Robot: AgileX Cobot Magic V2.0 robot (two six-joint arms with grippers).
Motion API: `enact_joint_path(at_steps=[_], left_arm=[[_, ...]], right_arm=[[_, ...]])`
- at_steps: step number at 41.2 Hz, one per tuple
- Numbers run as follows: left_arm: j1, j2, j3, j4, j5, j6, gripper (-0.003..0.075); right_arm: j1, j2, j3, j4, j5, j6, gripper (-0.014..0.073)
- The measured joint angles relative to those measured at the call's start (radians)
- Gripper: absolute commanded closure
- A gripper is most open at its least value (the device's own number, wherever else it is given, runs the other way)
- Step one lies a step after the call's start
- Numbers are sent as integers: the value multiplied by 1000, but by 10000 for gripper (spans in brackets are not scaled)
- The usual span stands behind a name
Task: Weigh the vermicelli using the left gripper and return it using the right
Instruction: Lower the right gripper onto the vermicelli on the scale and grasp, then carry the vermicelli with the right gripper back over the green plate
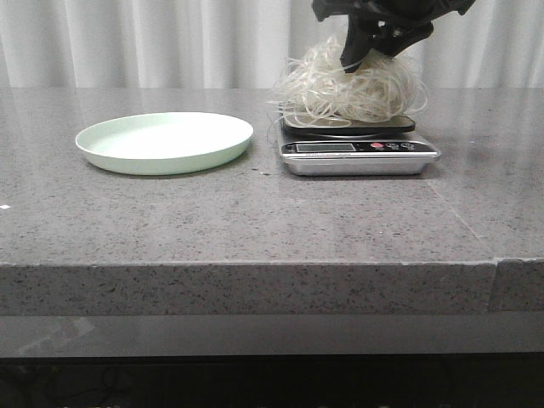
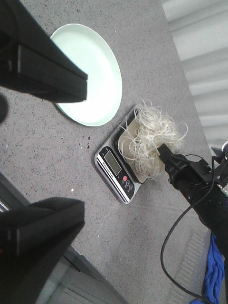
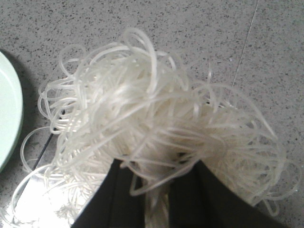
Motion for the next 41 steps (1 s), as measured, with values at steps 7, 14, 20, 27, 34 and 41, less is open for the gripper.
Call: enact_joint_path(at_steps=[7,14,20,27,34,41], left_arm=[[0,0,0,0,0,0,230],[0,0,0,0,0,0,230],[0,0,0,1,0,0,230],[0,0,0,1,0,0,230],[0,0,0,1,0,0,230],[0,0,0,1,0,0,230]], right_arm=[[0,-7,-21,0,13,0,435],[25,-31,-127,0,78,0,435],[76,-37,-239,0,107,0,435],[160,-37,-296,0,93,0,435],[253,-22,-301,0,42,0,435],[319,42,-301,0,5,0,435]])
